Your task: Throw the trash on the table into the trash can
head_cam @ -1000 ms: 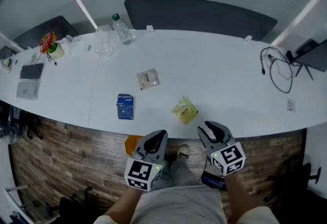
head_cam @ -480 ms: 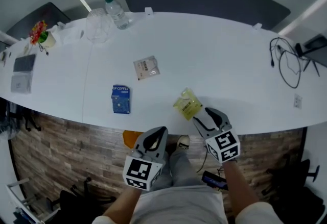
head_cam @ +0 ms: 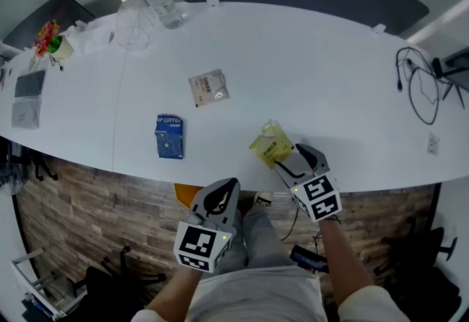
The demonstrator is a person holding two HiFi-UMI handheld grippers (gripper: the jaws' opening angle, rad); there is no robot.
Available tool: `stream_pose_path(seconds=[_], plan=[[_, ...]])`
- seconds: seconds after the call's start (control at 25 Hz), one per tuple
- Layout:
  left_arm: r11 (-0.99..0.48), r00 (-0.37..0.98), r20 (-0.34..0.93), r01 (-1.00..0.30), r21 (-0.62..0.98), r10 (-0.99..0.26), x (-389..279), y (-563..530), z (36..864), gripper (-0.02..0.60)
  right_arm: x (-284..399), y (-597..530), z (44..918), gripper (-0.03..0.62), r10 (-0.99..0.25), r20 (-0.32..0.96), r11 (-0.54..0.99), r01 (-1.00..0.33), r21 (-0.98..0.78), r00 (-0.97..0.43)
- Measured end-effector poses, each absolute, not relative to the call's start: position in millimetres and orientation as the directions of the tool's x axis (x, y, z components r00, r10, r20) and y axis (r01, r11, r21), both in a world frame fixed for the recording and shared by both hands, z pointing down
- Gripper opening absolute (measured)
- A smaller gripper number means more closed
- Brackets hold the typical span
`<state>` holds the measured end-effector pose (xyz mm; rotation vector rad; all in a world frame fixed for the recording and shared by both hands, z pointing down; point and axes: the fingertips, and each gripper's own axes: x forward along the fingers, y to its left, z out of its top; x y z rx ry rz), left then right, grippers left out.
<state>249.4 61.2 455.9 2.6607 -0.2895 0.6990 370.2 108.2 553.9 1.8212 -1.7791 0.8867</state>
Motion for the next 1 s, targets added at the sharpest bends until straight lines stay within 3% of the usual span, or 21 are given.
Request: stream_pose_path(seconds=[0.6, 0.84, 0.96, 1.0], plan=[[-0.891, 0.842, 0.528, -0.318, 0.325, -0.108, 245.5, 56.8, 469.9, 0.0, 376.0, 99.5, 576.8, 0.29, -0.636, 0.771, -0.042, -0.997, -0.069, -0.027], [-0.885, 0.84, 0.532, -0.326, 0.333, -0.11, 243.5, 57.4, 471.3, 0.0, 379.4, 102.7, 576.7, 0.117, -0.628, 0.778, -0.053, -0.998, -0.038, 0.004], [-0.882, 0.839, 0.533, -0.332, 0.335, -0.113, 242.1, 57.9, 471.1, 0.0, 381.5, 101.9, 573.7, 0.107, -0.632, 0.775, -0.068, -0.997, -0.038, 0.013], [-0.882, 0.839, 0.532, -0.333, 0.334, -0.115, 241.8, 57.7, 471.0, 0.0, 380.9, 101.3, 572.5, 0.15, -0.632, 0.775, -0.066, -0.997, -0.044, 0.007]])
